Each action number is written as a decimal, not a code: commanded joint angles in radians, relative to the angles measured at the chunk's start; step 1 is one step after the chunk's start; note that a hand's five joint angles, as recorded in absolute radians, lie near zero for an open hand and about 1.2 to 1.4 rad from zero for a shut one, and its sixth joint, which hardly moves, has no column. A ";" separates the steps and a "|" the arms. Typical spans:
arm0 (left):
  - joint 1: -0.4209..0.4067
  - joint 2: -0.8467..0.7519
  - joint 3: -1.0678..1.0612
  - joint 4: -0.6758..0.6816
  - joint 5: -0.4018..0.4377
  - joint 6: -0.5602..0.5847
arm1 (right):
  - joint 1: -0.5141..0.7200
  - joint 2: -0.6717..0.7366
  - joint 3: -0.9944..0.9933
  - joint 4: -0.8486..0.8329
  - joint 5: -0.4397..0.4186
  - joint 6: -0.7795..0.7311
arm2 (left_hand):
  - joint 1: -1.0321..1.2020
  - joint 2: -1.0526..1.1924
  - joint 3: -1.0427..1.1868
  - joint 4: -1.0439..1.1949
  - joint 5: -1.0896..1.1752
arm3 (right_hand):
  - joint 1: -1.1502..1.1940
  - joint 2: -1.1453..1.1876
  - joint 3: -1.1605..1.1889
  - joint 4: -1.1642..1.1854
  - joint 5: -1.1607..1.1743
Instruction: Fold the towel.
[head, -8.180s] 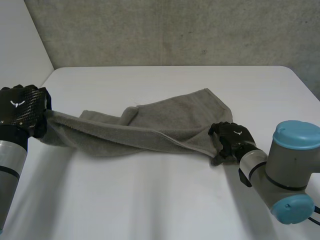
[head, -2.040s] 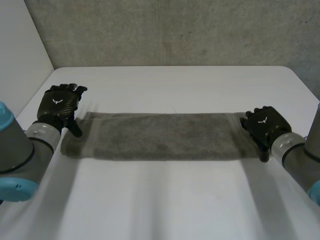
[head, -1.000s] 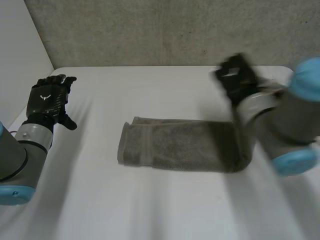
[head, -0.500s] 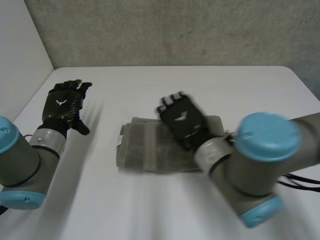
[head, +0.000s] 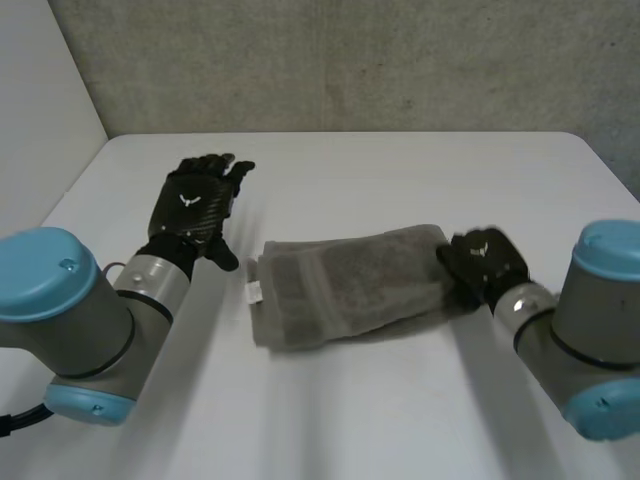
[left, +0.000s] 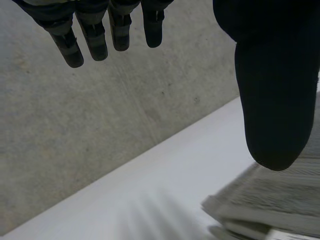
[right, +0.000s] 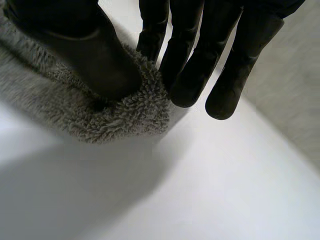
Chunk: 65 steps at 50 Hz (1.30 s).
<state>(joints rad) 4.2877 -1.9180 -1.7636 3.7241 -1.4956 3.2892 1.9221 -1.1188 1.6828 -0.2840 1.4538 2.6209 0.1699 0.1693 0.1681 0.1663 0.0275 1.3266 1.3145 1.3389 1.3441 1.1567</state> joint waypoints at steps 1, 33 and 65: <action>0.034 0.070 -0.005 -0.003 -0.006 -0.003 | 0.241 0.005 -0.183 -0.004 0.050 -0.162 | 0.005 0.005 0.006 0.008 -0.027 | 0.070 0.082 0.057 0.052 0.065; 0.060 0.099 -0.001 -0.010 -0.074 -0.109 | 0.321 -0.090 -0.213 0.005 -0.058 0.232 | 0.005 0.006 0.007 0.009 -0.027 | -1.152 -1.140 -1.164 -1.170 -1.157; -0.121 -0.072 0.171 -0.220 -0.074 -0.112 | 0.180 0.039 -0.382 0.272 -0.052 0.381 | 0.005 0.005 0.006 0.008 -0.027 | -1.152 -1.140 -1.164 -1.170 -1.157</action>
<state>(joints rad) 4.1638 -2.1304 -1.6064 3.5026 -1.5701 3.1730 2.1252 -0.9012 1.3039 -0.0308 1.3943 2.9986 0.1698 0.1693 0.1681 0.1663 0.0274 0.2327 0.2498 0.2513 0.2672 0.0624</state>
